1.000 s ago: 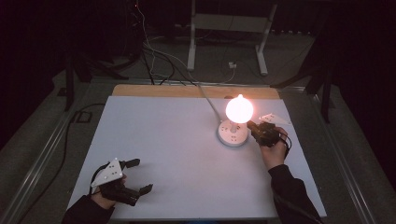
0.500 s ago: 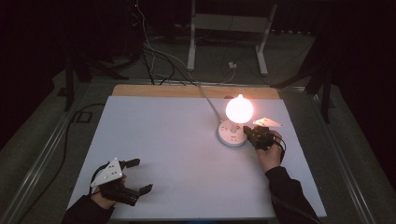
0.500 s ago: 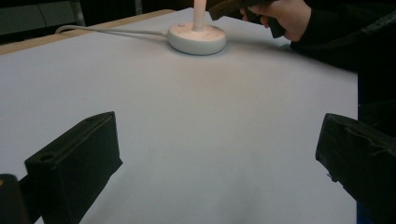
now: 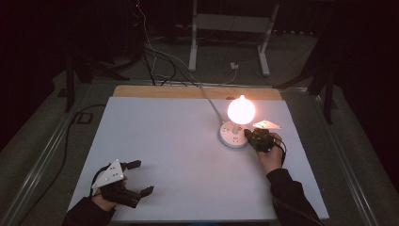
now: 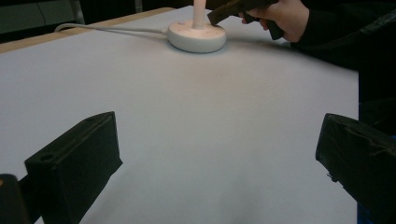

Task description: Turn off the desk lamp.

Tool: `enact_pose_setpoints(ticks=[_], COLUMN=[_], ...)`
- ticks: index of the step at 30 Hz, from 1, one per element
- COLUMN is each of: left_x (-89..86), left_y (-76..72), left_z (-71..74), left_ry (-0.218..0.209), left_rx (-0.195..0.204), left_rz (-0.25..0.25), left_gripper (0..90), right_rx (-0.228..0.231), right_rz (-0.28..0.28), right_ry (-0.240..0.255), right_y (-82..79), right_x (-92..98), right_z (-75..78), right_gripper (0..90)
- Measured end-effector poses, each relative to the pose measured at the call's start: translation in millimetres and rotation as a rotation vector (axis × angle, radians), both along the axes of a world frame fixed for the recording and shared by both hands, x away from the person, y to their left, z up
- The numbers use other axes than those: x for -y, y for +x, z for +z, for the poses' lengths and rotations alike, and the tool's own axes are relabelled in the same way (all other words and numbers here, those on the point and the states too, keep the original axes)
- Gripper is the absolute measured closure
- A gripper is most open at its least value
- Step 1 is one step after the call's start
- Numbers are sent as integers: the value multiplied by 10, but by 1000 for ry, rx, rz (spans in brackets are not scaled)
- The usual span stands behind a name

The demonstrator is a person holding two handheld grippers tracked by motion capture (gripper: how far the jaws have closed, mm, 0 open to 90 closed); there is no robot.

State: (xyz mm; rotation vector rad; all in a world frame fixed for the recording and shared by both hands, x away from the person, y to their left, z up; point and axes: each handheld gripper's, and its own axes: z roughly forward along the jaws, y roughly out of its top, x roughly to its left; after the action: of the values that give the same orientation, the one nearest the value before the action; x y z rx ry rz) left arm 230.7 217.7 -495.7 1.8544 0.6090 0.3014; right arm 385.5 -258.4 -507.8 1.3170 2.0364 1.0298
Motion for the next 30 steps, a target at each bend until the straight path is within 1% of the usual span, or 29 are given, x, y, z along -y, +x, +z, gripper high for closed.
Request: enact_pose_setpoints(ticks=[3,6,9,12,14,16,18,20,24,27,30], left_x=[0,1,5,4,4,2,0,2,3,3,5], left_y=[-2,-2,-2,3,2,0,0,3,0,1,2], left_z=[-4,1,-6,-1,-3,-2,1,-5,-1,-4,-3], left_ry=[7,0,9,0,5,5,-1,5,2,8,3], left_rx=[0,0,0,0,-1,0,0,-1,1,0,-1], left_rz=[0,1,0,1,1,1,3,2,1,1,2], left_gripper=[4,4,5,5,4,5,4,5,5,4,5], right_rx=[-1,2,12,23,11,9,23,42,73,87,90], right_rz=[-1,3,5,1,-2,-2,-4,-8,-15,-18,-23], right_ry=[0,-2,-8,0,1,7,16,31,61,72,74], right_y=[3,2,-8,-22,-9,0,-9,-20,-46,-62,-62], right_x=[6,6,1,3,8,18,30,46,81,105,123], right_z=[-1,-4,-14,-30,-15,3,63,149,293,350,363], right_gripper=[899,899,899,900,899,899,899,899,899,899,899])
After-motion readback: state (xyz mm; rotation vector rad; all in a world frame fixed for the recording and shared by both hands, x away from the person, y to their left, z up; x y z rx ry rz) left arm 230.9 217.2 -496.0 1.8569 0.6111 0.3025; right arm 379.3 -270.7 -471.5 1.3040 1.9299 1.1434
